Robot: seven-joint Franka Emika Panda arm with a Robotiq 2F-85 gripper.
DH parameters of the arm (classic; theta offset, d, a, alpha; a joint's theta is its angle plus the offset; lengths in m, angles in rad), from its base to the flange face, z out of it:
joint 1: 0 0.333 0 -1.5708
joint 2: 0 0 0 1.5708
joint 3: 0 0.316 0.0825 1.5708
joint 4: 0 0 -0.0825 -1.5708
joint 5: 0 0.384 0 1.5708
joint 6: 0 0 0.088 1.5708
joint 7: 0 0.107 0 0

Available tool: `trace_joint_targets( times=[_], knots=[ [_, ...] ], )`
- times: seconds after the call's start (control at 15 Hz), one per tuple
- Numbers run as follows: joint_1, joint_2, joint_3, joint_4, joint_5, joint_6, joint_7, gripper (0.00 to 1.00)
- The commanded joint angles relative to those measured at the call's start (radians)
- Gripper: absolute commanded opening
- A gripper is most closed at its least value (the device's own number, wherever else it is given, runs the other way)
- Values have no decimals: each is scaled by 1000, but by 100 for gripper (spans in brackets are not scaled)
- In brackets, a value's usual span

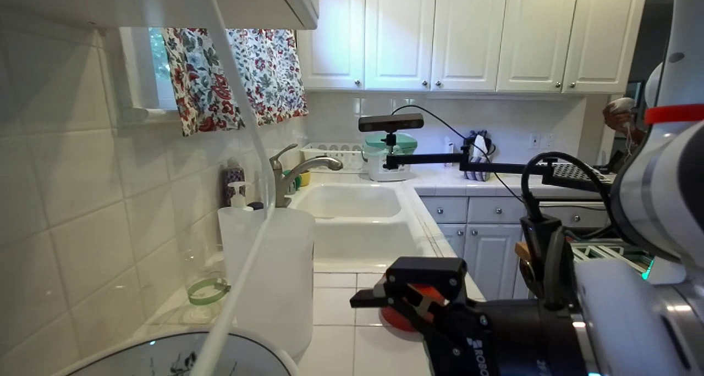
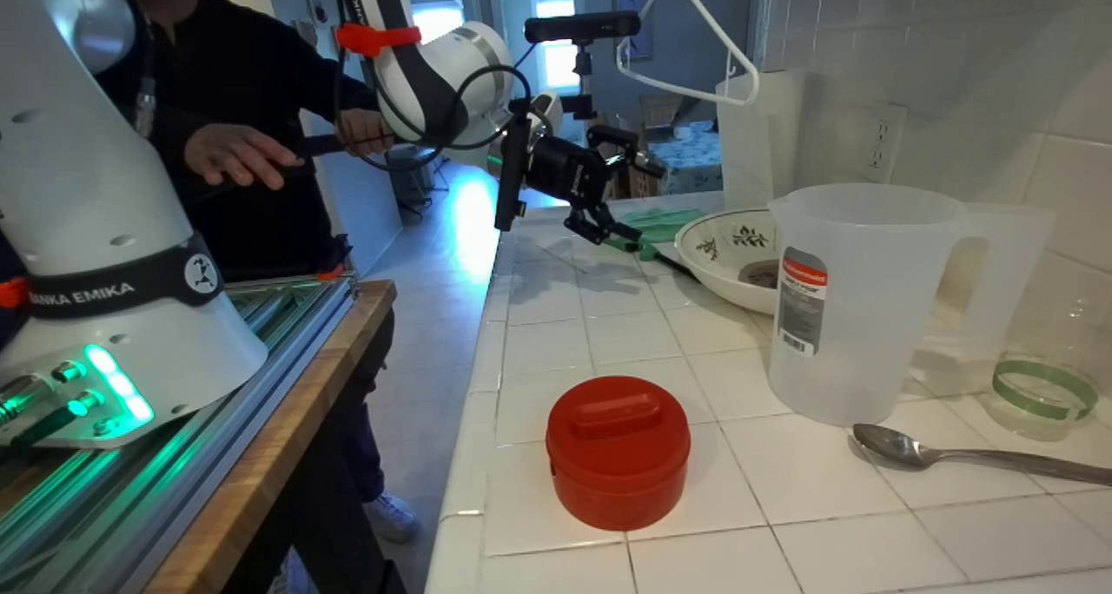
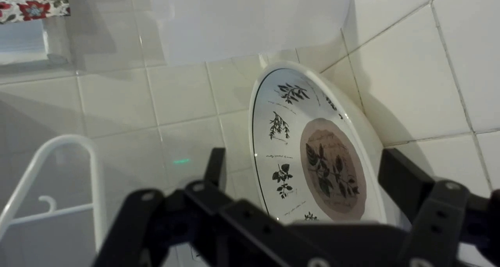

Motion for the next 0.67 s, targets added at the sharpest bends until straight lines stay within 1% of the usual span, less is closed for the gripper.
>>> trace_joint_targets(
  times=[0.0, 0.6],
  knots=[
    [-9, 0, 10, 1, 2, -3, 0, 100],
    [-9, 1, 10, 1, 2, -4, 7, 100]
  ],
)
